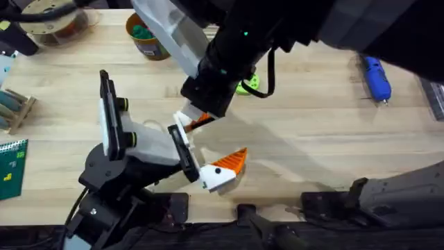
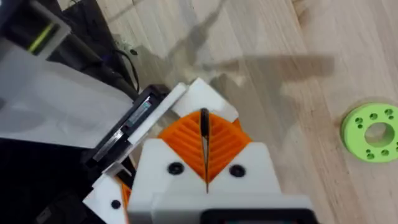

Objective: Pick up the gripper from the table and insert it into the empty holder that is missing its gripper. Then pick up a screw, insert it into the mounting hole, and use the screwdriver to tighten it. Finally, clean up the table by picking up the vegetable and placing it into the bucket.

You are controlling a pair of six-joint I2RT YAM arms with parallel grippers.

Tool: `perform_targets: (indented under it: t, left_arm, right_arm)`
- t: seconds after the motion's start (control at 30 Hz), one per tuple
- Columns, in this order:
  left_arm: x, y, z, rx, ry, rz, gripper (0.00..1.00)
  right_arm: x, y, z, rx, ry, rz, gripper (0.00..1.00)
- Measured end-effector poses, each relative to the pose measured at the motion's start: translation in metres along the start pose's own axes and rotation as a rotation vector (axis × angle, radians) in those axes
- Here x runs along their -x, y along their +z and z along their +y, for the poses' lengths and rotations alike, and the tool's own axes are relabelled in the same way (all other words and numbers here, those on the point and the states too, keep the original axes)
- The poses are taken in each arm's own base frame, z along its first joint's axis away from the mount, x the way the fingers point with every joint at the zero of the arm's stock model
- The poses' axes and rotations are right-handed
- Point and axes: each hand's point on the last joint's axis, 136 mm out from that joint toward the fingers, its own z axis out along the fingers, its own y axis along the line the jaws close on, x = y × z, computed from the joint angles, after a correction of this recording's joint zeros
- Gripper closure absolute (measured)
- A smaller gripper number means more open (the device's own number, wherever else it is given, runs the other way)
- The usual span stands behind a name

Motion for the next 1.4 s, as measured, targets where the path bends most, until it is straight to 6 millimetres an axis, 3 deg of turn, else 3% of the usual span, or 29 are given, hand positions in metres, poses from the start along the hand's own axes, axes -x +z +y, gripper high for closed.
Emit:
perform_targets:
  t: [1.03, 1.4]
  left_arm:
    - [0.0, 0.0, 0.0, 0.0, 0.007, 0.0, 0.015]
    - [0.0, 0.0, 0.002, 0.008, -0.004, 0.001, 0.015]
  right_arm:
    - [0.001, -0.003, 0.0, -0.003, -0.001, 0.0, 0.994]
    - [0.006, 0.008, -0.002, 0.002, 0.0, 0.012, 0.994]
